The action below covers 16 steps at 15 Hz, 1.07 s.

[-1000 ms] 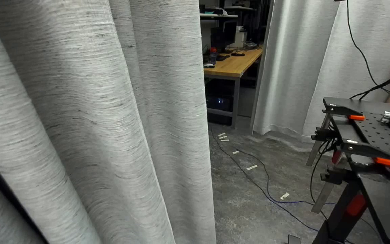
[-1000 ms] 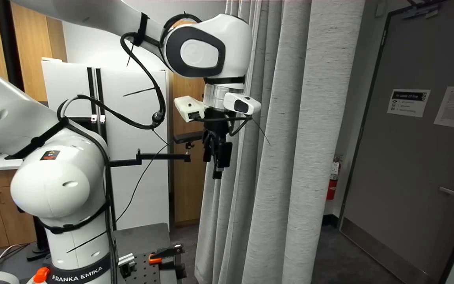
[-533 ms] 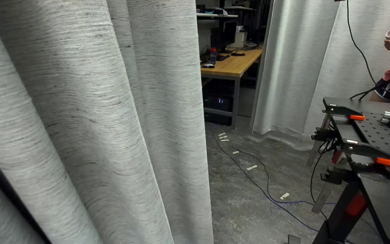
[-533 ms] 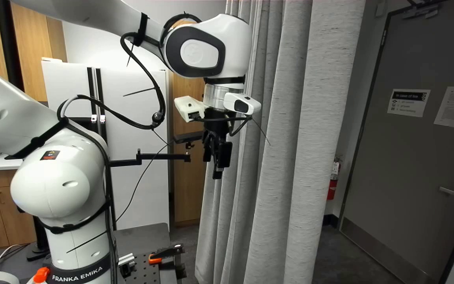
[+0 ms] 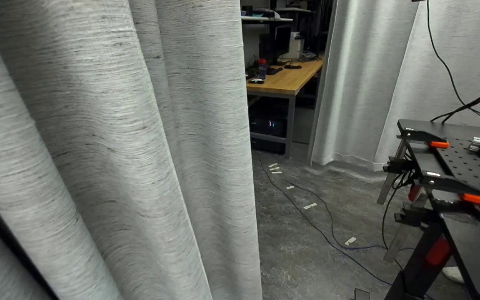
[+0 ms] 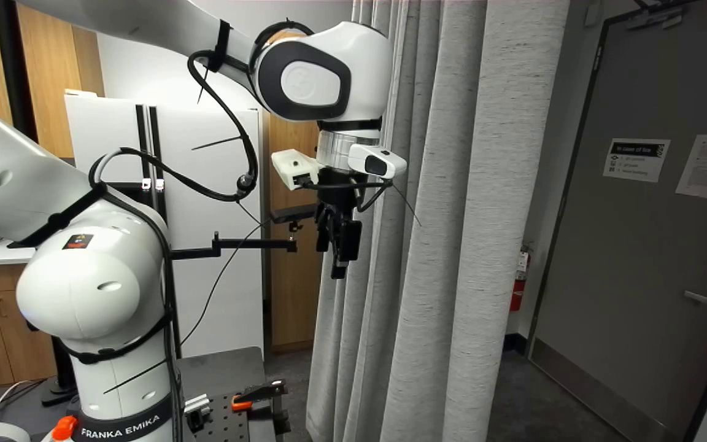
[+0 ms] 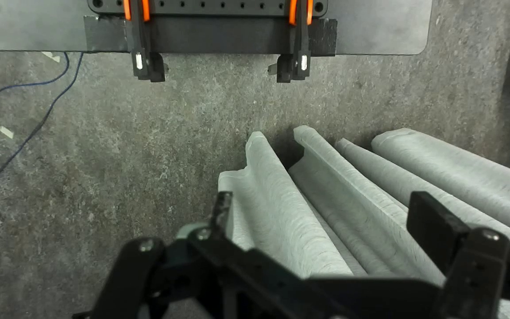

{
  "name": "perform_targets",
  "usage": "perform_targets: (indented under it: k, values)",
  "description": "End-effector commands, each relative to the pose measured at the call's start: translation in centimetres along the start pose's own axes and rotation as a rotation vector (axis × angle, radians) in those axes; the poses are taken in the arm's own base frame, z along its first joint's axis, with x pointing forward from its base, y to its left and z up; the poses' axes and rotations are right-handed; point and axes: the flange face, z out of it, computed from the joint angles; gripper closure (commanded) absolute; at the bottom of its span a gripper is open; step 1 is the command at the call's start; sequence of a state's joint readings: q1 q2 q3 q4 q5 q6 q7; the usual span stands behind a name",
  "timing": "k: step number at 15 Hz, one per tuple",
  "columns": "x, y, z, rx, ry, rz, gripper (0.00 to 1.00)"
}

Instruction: Close the curtain

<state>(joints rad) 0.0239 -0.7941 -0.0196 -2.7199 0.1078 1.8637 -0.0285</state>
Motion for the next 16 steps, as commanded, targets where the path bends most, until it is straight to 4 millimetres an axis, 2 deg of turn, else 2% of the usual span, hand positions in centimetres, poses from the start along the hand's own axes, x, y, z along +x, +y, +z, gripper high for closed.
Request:
perform_targets:
  k: [1, 11, 13, 14, 16]
  values:
    - [0.01, 0.01, -0.05, 0.0, -0.001, 0.0, 0.0]
    - [0.01, 0.01, -0.05, 0.0, -0.001, 0.0, 0.0]
    - [-0.37, -0.88, 0.2, -0.009, -0.001, -0.004, 0.0]
    - [0.0, -0.16, 0.01, -0.004, -0.002, -0.004, 0.0]
    - [0.0, -0.25, 0.05, -0.007, -0.003, -0.006, 0.0]
